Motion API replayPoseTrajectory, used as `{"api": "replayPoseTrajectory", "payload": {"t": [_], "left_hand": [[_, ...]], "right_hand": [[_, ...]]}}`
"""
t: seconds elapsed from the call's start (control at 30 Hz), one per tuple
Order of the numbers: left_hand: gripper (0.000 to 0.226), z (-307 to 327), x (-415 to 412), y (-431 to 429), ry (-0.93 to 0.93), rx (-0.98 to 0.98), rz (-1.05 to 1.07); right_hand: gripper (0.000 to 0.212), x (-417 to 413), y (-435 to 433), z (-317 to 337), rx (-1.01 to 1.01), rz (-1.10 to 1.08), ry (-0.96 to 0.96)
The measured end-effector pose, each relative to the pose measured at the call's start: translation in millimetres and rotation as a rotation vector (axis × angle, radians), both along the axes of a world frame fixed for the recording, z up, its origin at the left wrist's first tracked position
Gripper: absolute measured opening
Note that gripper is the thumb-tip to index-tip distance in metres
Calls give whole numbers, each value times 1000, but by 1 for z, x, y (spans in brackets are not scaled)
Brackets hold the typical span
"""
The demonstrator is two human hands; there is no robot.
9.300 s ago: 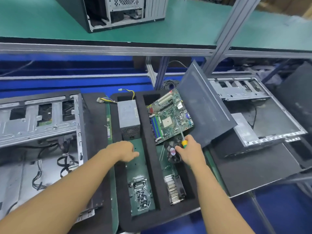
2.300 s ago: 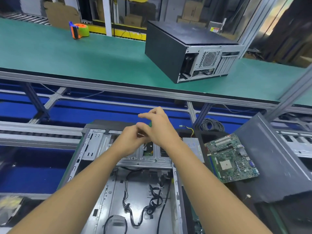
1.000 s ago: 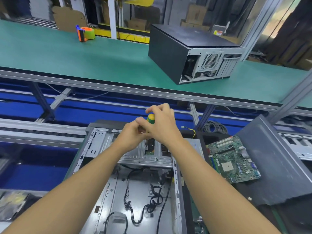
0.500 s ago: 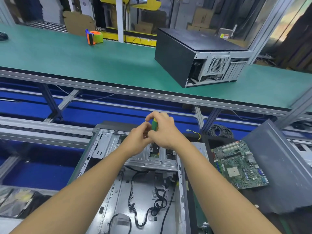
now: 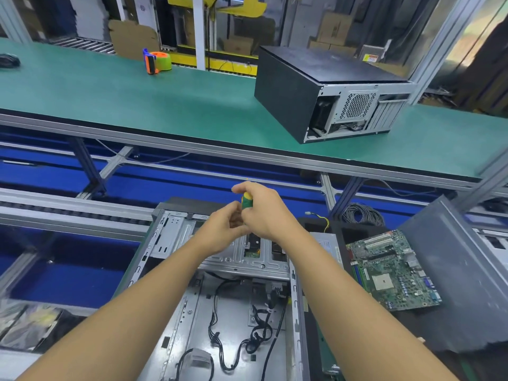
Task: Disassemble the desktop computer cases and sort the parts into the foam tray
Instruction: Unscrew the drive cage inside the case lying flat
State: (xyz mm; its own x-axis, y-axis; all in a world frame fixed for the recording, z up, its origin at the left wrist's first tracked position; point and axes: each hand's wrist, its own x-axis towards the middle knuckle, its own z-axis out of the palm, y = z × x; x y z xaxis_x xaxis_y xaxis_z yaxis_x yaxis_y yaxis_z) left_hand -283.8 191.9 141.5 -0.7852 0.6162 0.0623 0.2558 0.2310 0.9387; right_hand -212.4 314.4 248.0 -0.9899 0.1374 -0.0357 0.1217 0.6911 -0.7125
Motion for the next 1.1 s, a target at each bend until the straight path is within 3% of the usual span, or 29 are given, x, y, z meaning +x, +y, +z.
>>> {"api": "replayPoseTrajectory", "payload": {"t": [0.13, 0.23, 0.3, 0.33, 0.47, 0.63, 0.73, 0.8, 0.93, 1.1], "left_hand": [[28, 4, 6, 9, 91, -39, 145], [34, 6, 8, 13, 116, -110, 128], [24, 9, 7, 11, 115, -81, 43], [18, 11, 6, 8, 90, -33, -9], [28, 14, 0, -3, -3, 41, -42], [20, 15, 3, 5, 7, 40, -41], [24, 15, 3, 10, 14, 10, 10], [24, 16, 5, 13, 72, -30, 10], [29, 14, 3, 7, 36, 83, -66], [23, 8, -1, 1, -52, 66, -45]], "right_hand": [[30, 2, 1, -5, 166, -60, 121], [32, -1, 4, -3, 217, -111, 130], [39, -2, 5, -1, 248, -74, 119], [45, -2, 5, 0, 244, -56, 118], [56, -2, 9, 3, 62, -32, 56], [38, -2, 5, -3, 87, -62, 57], [42, -3, 5, -7, 174, -205, 110], [38, -4, 4, -7, 187, -190, 87], [47, -8, 7, -3, 96, -158, 59], [41, -8, 7, -2, -24, -37, 5]]}}
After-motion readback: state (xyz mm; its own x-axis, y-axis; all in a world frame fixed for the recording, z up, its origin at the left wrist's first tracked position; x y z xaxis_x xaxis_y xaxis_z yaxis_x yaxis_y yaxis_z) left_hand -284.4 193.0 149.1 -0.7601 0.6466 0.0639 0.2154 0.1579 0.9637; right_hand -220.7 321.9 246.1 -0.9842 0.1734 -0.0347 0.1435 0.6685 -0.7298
